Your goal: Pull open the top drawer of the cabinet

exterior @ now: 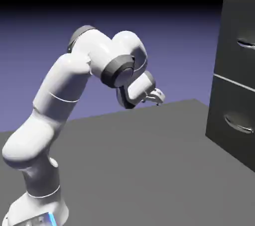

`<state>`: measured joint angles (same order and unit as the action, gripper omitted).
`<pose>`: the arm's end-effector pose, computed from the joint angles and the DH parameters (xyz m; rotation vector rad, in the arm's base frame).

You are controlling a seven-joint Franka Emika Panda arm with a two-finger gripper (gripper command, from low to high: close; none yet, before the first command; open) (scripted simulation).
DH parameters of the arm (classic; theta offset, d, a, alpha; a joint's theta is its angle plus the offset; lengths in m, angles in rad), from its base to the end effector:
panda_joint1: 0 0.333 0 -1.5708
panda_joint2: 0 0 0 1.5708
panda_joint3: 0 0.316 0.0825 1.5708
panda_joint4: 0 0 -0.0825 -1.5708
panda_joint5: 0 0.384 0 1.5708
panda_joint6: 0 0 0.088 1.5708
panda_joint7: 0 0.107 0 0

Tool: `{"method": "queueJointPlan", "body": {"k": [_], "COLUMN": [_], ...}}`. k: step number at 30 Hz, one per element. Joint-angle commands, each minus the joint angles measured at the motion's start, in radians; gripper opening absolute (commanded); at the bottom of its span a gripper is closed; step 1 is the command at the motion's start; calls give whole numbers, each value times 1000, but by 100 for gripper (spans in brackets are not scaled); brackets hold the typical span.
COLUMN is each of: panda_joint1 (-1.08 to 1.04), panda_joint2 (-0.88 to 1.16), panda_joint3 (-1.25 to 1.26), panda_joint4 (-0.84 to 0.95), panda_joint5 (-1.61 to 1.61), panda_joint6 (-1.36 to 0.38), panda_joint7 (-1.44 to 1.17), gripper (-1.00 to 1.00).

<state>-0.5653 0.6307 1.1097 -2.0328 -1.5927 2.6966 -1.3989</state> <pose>0.5229 0.3042 0.3253 0.1205 2.4700 0.3977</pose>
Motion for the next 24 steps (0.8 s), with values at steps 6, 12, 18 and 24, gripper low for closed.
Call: {"method": "queueJointPlan", "body": {"k": [6, 12, 18, 24], "panda_joint1": [-70, -141, -211, -282], "panda_joint2": [146, 293, 439, 586], "panda_joint3": [135, 271, 406, 541], "panda_joint4": [95, 190, 284, 379], "panda_joint5": [-194, -388, -583, -777], "panda_joint6": [-42, -83, -125, -166], "panda_joint7": [-261, -522, -783, -1044], "gripper": [0, 0, 0, 0]}}
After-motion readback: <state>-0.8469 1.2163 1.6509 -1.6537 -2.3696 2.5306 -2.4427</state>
